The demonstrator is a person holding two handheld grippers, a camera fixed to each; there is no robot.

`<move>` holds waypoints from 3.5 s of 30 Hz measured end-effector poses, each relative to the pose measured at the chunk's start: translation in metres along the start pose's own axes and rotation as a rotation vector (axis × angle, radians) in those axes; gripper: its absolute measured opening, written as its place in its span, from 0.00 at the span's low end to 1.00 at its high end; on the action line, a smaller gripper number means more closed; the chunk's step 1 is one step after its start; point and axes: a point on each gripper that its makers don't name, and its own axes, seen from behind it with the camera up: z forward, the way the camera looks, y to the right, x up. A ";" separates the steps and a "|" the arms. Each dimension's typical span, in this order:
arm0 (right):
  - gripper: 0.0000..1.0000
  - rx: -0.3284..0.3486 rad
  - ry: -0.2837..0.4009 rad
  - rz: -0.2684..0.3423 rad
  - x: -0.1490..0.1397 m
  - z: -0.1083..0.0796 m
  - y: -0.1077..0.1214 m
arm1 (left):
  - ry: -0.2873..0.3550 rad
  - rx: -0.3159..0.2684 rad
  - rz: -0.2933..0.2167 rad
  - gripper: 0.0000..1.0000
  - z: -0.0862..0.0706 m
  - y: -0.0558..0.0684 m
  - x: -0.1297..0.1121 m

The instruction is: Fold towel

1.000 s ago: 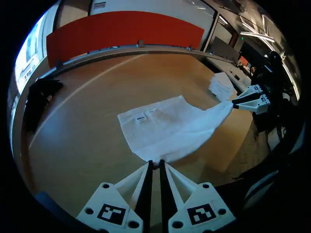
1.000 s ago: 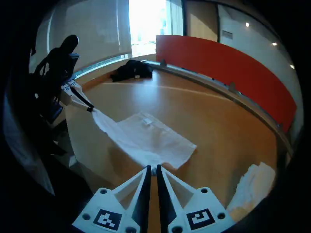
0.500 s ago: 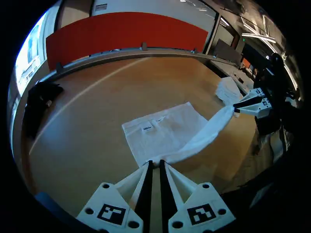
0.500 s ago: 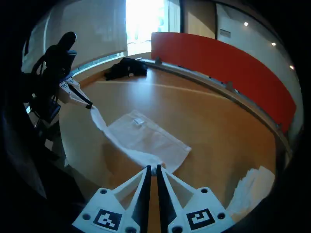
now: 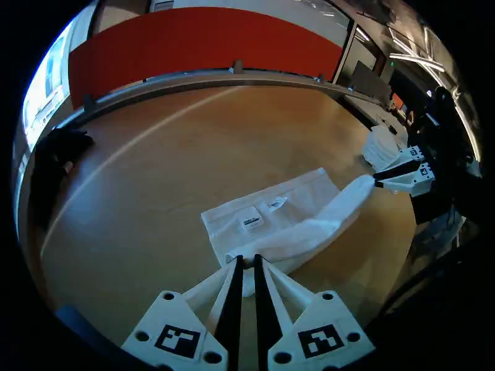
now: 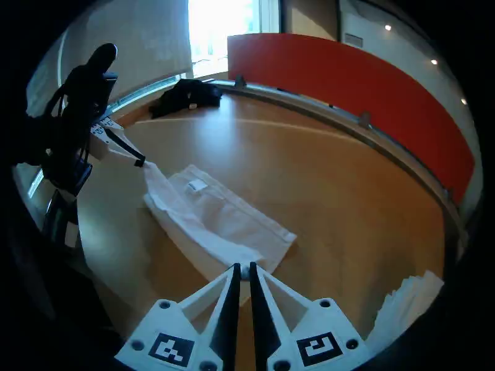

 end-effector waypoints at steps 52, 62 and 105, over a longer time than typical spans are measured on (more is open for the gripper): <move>0.87 -0.130 0.031 0.123 0.003 0.038 0.040 | -0.004 0.123 -0.059 0.89 0.047 -0.054 0.005; 0.87 -0.134 0.045 0.121 0.000 0.021 0.029 | 0.024 0.162 -0.079 0.90 0.027 -0.052 -0.004; 0.77 -0.008 -0.074 -0.070 -0.067 0.028 -0.005 | 0.048 0.361 -0.254 0.90 -0.060 -0.057 -0.099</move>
